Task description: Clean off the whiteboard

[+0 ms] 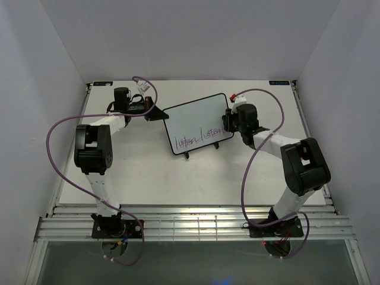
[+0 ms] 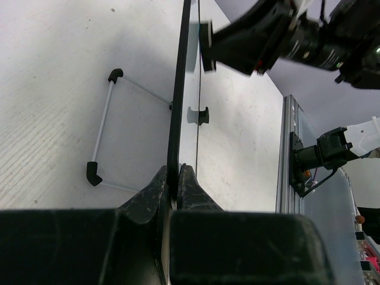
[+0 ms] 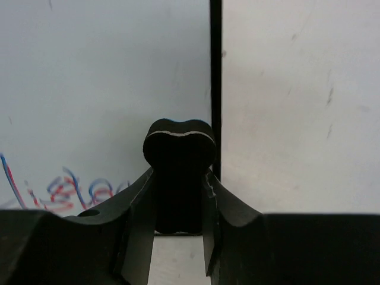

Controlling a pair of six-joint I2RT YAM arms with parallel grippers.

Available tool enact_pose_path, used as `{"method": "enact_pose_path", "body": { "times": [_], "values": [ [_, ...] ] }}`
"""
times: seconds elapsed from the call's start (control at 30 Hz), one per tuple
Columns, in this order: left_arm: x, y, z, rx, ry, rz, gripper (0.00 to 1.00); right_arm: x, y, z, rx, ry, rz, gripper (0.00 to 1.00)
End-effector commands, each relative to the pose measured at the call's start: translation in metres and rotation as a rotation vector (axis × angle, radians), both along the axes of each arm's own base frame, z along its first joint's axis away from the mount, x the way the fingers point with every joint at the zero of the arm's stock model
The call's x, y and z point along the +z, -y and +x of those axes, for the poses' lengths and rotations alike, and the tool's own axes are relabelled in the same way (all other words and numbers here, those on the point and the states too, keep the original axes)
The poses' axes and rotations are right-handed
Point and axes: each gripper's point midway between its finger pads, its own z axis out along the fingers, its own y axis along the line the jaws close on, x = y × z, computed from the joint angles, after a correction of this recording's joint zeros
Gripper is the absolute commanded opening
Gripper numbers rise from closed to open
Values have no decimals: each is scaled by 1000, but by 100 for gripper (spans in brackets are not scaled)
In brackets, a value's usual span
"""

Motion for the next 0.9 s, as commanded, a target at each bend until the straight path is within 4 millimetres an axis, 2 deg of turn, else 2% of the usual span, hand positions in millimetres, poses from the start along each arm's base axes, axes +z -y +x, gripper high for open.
{"method": "enact_pose_path", "body": {
  "times": [0.0, 0.1, 0.2, 0.3, 0.33, 0.43, 0.47, 0.5, 0.57, 0.63, 0.7, 0.77, 0.87],
  "values": [
    [9, 10, -2, -40, 187, 37, 0, -50, -3, -50, 90, -131, 13, 8],
    [10, 10, -2, -40, 189, 35, 0, -69, -15, -75, 138, -165, 12, 8],
    [11, 11, -2, -40, 189, 35, 0, -74, -39, -90, 209, -136, 18, 8],
    [12, 11, -3, -36, 193, 37, 0, -62, -71, -93, 287, -86, 55, 8],
    [11, 11, -3, -35, 190, 39, 0, -55, -84, -87, 306, -67, 58, 8],
    [12, 12, -2, -30, 191, 42, 0, -51, -124, -94, 396, -58, 41, 8],
    [11, 11, -2, -28, 188, 42, 0, -39, -148, -97, 446, -34, 46, 8],
    [10, 11, -1, -27, 187, 43, 0, -42, -159, -98, 467, -33, 31, 8],
    [9, 11, 0, -26, 184, 42, 0, -32, -182, -101, 515, -12, 43, 8],
    [7, 12, -1, -29, 178, 41, 0, -33, -190, -102, 533, -12, 59, 8],
    [8, 12, -1, -26, 176, 42, 0, -29, -187, -100, 513, 1, 63, 8],
    [9, 11, 1, -19, 181, 45, 0, -27, -180, -97, 495, 18, 44, 8],
    [11, 11, 4, -10, 168, 43, 0, -11, -162, -92, 443, 46, 51, 8]
  ]
}}
